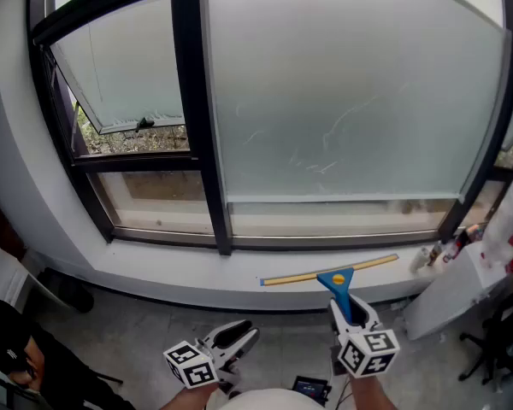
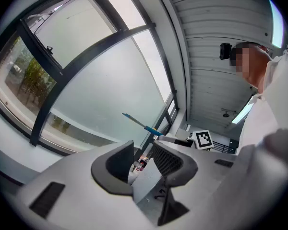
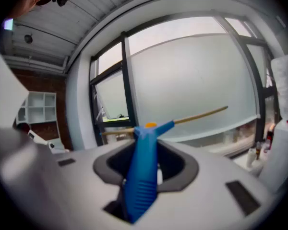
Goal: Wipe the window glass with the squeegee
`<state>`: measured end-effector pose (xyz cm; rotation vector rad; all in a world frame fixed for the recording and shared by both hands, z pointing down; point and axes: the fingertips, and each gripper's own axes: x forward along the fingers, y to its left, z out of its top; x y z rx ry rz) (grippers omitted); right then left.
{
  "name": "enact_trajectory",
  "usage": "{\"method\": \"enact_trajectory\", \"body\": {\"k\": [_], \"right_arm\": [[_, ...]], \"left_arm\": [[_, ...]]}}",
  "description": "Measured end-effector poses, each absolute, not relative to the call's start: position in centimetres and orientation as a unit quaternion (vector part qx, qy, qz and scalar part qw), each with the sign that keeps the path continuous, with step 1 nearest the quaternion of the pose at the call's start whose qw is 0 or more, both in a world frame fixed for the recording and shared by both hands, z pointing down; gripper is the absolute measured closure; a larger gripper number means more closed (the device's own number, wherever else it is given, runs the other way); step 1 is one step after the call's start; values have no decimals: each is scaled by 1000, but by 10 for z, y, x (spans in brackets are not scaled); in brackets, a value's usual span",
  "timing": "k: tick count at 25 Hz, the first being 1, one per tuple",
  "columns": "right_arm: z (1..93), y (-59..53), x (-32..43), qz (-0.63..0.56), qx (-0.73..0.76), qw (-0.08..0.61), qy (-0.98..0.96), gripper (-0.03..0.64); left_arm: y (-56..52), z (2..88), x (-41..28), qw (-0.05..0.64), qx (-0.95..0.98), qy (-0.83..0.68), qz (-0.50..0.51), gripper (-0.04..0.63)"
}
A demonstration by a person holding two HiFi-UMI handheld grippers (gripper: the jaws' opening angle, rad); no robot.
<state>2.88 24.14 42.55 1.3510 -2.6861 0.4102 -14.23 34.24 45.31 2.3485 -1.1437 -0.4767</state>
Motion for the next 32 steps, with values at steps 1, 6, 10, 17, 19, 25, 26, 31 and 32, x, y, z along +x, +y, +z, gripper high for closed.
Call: {"method": "enact_trajectory", "body": {"k": [1,6,10,17,19,25,26,31,32], "right_arm": [[426,240,29,136,445,53,-884,465],[426,232,34,135,445,54,-884,465],[428,225,42,145,442,56,-883,465],[430,212,52,169,423,39,-889,465],[427,209,56,173,410,28,-895,465],[413,197,59,150,356,17,-922,465],[411,193,60,139,353,19,-925,465],[404,167,54,108,354,30,-928,465],[405,162,51,109,356,33,-928,465]], "left_arm": [[341,453,-141,241,859,-418,-174,449],[332,453,-135,240,859,-417,-174,449],[326,452,-129,238,858,-420,-174,449],[314,457,-116,236,855,-430,-168,449],[310,457,-109,238,854,-432,-167,449],[293,456,-93,229,856,-434,-159,449],[289,455,-91,227,856,-436,-159,449],[272,449,-91,218,851,-449,-164,449],[269,448,-93,217,850,-451,-164,449]]}}
